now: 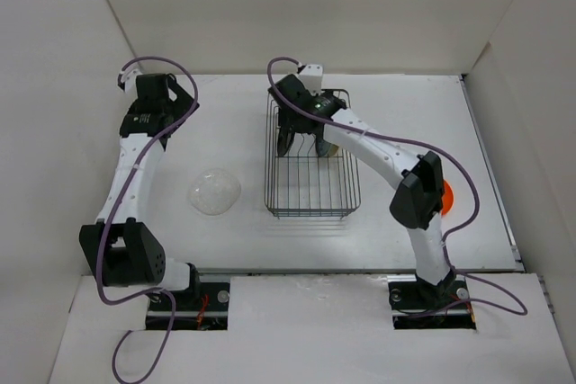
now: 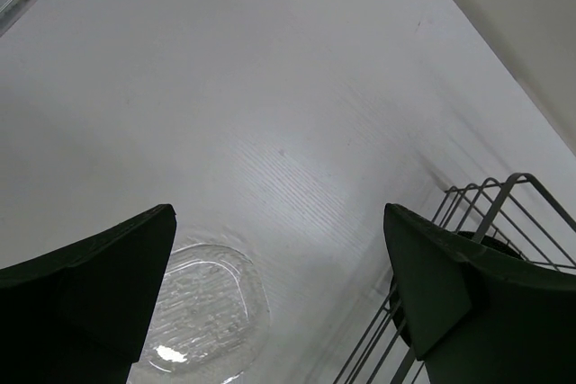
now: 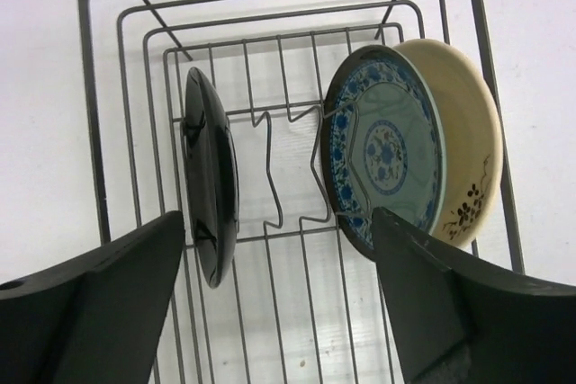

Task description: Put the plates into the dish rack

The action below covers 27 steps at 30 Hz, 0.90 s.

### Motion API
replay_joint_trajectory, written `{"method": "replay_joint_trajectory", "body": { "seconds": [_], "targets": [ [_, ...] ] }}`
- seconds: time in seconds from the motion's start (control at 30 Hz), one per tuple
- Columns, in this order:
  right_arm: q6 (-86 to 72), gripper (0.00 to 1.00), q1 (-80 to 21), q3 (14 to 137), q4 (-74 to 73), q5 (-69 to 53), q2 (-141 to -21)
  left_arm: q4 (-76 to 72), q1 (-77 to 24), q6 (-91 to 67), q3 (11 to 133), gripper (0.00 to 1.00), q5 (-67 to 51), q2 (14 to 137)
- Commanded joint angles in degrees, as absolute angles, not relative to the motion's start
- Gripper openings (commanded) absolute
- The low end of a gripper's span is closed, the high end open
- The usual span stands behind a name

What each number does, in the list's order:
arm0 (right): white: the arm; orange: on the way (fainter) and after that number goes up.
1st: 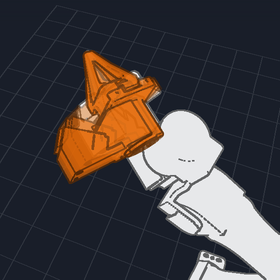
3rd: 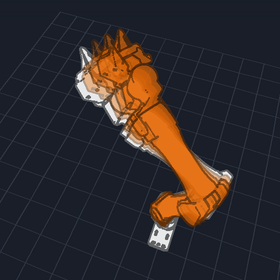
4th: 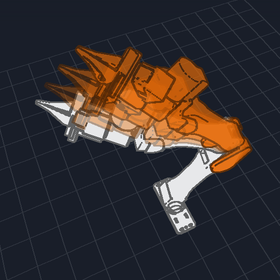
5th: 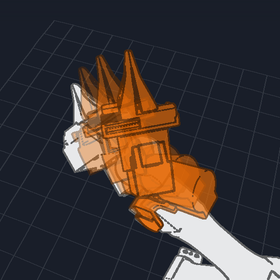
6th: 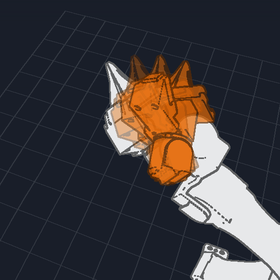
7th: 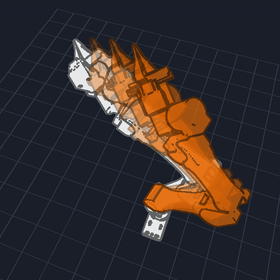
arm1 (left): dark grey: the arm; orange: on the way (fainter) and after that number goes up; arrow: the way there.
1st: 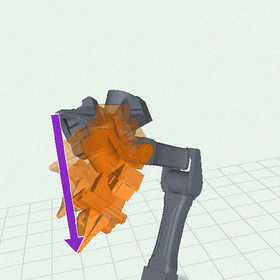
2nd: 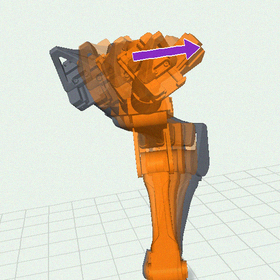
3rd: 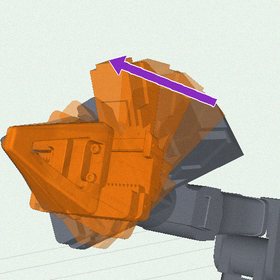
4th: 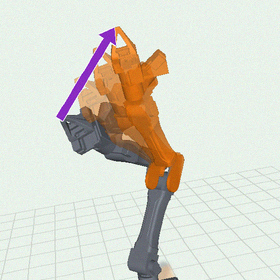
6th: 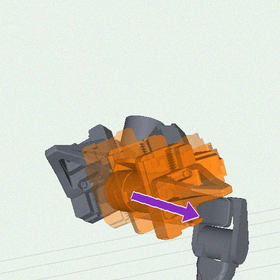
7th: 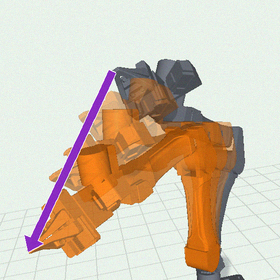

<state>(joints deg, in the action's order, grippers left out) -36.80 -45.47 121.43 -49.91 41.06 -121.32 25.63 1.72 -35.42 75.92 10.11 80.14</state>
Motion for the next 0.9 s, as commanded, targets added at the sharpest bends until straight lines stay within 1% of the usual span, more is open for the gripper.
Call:
{"method": "replay_joint_trajectory", "body": {
  "seconds": [0.0, 0.03, 0.07, 0.1, 0.13, 0.2, 0.3, 0.37, 0.47, 0.57, 0.7, 0.73, 0.87],
  "targets": [
    [-32.10, 0.90, -46.05, 118.06, -43.62, 40.70, -111.55, 27.25, 2.10, -35.33, 76.83, 1.00, 9.86, 78.67],
    [-29.99, 0.93, -46.05, 115.51, -40.81, 37.13, -109.36, 27.25, 2.63, -35.33, 73.68, 1.00, 9.84, 76.66],
    [-27.10, 0.98, -46.05, 108.70, -32.69, 33.78, -106.81, 27.25, 3.77, -35.94, 71.83, 1.00, 9.23, 75.34],
    [-20.46, 1.00, -46.05, 105.15, -28.34, 29.66, -101.65, 27.25, 4.39, -37.34, 69.89, 1.00, 9.23, 73.84],
    [-17.61, 1.00, -46.05, 101.99, -24.65, 21.09, -99.25, 28.03, 5.09, -38.22, 68.05, 1.00, 9.23, 70.87],
    [-11.55, 1.00, -46.05, 94.88, -16.48, 13.13, -94.16, 28.91, 7.20, -39.81, 63.21, 1.00, 8.44, 68.30],
    [-8.62, 1.00, -46.05, 93.78, -15.29, 3.19, -92.73, 30.14, 7.73, -44.02, 58.19, 1.00, 7.56, 63.73],
    [-6.16, 1.00, -45.53, 95.00, -16.25, -0.33, -92.72, 30.67, 7.73, -46.40, 55.91, 1.00, 4.58, 61.19],
    [-4.83, 1.00, -44.92, 95.01, -16.26, -2.53, -92.64, 32.86, 6.78, -51.76, 50.56, 1.00, 2.21, 58.55],
    [-4.83, 1.00, -44.12, 91.94, -14.51, -5.53, -90.98, 33.84, 4.83, -56.51, 46.95, 1.00, 1.68, 56.96],
    [-4.83, 1.00, -41.31, 89.82, -13.10, -9.84, -88.87, 32.35, 4.22, -57.92, 40.79, 0.94, 1.06, 56.95],
    [-4.83, 1.00, -40.44, 89.13, -13.10, -10.45, -88.86, 32.34, 4.22, -57.92, 39.04, 0.92, 1.05, 58.61],
    [-4.83, 1.00, -38.07, 87.71, -12.39, -13.00, -85.96, 30.16, 2.38, -59.33, 35.87, 0.90, 2.19, 60.56]
  ]
}}
